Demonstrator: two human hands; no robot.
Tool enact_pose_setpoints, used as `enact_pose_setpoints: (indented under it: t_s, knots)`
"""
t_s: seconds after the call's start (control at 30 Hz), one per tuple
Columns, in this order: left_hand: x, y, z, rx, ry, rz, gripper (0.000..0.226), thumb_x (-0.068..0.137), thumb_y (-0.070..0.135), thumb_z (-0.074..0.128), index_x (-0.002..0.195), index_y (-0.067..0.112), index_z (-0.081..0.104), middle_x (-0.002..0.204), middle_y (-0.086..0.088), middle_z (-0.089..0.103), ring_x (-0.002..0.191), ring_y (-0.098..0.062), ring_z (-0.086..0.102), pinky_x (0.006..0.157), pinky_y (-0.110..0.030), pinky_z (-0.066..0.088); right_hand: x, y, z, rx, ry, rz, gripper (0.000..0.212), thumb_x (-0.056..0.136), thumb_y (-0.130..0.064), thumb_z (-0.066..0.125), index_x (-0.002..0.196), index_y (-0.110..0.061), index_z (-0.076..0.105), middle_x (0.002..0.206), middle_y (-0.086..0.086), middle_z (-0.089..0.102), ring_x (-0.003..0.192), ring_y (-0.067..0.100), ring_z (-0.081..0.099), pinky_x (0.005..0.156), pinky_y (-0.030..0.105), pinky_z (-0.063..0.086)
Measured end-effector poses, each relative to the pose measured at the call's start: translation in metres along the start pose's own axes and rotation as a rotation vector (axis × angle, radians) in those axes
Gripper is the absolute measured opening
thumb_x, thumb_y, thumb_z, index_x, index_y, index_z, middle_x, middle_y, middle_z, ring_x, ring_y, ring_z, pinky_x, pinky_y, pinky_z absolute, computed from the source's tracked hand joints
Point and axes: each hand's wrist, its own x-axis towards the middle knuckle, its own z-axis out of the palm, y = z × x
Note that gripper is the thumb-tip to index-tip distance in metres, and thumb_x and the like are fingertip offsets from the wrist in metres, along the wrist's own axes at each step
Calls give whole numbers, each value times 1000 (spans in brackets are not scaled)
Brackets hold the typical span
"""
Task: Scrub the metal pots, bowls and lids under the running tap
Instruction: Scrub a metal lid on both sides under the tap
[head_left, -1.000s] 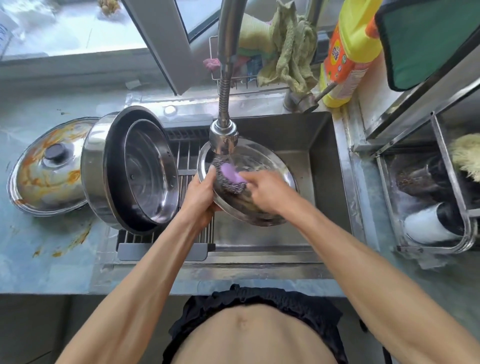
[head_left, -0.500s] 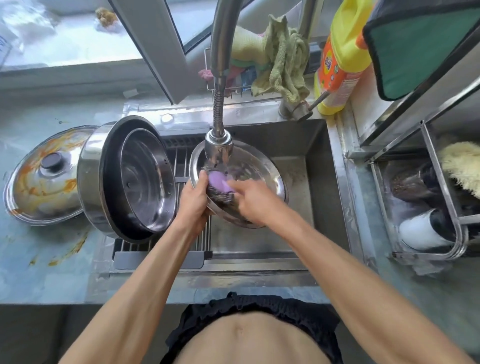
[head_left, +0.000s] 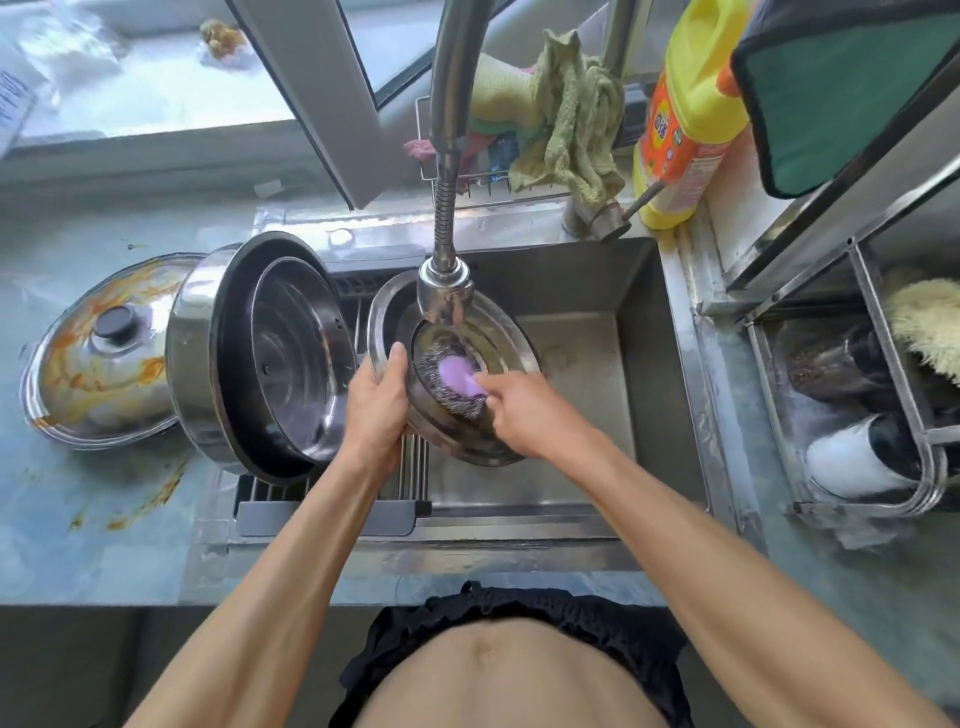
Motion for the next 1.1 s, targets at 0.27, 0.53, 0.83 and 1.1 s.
enact_pose_setpoints:
  t_s: [0.27, 0.53, 0.83, 1.1]
  knots:
    - [3, 4, -17, 4, 39, 37, 17, 105, 16, 56, 112, 21, 70, 103, -4, 78, 98, -22, 74, 86, -38, 60, 11, 35, -19, -97, 23, 127, 35, 91, -11, 46, 118, -24, 64, 118, 17, 63, 104, 39, 60, 77, 34, 49]
    - [4, 0, -11, -14, 109, 1, 15, 104, 12, 55, 106, 19, 68, 94, -2, 76, 86, -15, 73, 74, -29, 60, 10, 19, 3, -76, -4, 78, 55, 91, -9, 44, 140, -35, 52, 119, 14, 59, 101, 36, 60, 88, 40, 53]
    - [6, 1, -1, 14, 124, 28, 16, 102, 10, 56, 106, 17, 69, 88, 2, 76, 83, -13, 72, 75, -30, 60, 14, 16, 10, -38, 19, 47, 43, 89, -6, 47, 125, -24, 63, 111, 16, 65, 100, 36, 62, 80, 34, 51]
    - [21, 17, 4, 40, 91, 71, 17, 100, 12, 57, 101, 22, 71, 89, -2, 77, 83, -17, 73, 73, -34, 61, 21, 12, -11, 6, 75, 54, 46, 91, -5, 45, 131, -23, 61, 103, 15, 64, 92, 34, 62, 78, 34, 49]
